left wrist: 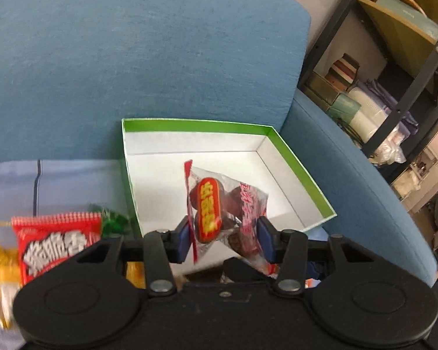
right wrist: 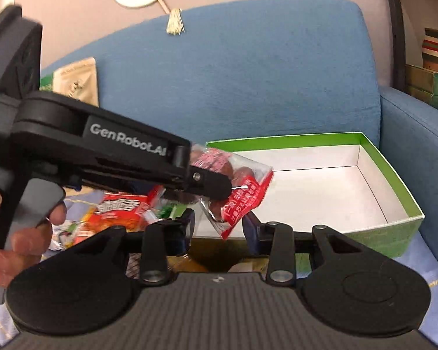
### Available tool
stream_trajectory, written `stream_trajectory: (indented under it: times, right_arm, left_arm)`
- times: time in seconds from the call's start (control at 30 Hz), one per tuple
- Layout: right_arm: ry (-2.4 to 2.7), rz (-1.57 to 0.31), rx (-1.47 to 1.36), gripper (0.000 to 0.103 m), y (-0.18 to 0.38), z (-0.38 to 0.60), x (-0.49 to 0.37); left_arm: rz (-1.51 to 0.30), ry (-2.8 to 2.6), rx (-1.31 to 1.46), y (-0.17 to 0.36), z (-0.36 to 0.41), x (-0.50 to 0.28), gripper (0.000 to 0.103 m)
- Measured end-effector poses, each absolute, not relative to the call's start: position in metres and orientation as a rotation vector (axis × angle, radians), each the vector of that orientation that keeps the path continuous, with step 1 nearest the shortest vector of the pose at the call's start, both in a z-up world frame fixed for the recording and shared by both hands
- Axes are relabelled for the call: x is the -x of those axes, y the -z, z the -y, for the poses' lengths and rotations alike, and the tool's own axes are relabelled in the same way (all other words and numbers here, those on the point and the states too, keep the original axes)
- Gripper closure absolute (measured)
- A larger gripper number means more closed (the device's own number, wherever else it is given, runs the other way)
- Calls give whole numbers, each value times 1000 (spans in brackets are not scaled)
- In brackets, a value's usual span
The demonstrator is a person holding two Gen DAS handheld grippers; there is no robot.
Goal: Organize snacks
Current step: 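Lower the sausage pack into the green box and open the left gripper, then grasp the brown-wrapped bread bag with the left gripper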
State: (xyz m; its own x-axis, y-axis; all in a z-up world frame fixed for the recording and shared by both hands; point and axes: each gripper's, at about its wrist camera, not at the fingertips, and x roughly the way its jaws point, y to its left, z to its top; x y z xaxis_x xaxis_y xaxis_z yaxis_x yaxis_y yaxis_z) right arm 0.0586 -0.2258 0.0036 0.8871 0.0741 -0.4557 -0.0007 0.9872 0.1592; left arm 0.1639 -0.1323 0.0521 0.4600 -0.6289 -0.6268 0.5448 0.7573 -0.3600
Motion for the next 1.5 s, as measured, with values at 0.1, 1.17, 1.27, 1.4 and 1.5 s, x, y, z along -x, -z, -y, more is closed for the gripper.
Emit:
stream_trajectory:
  times: [0.1, 1.17, 1.27, 1.4, 1.5]
  right_arm:
    - [-30, -493, -135, 38, 0, 223, -67]
    - [-140, -507, -177, 0, -92, 236, -9]
    - [-178, -582, -241, 0, -52, 221, -6]
    - [-236, -652, -281, 0, -15, 188, -12]
    - [-230, -661, -298, 0, -5, 172, -9]
  left_arm:
    - [-794, 707, 85, -49, 135, -165, 49]
    - [-715, 480, -224, -144, 62, -89, 0]
    - [-761, 495, -227, -113, 48, -80, 0]
    - [-836, 520, -148, -90, 36, -86, 0]
    - [-857, 556, -123, -79, 42, -93, 0]
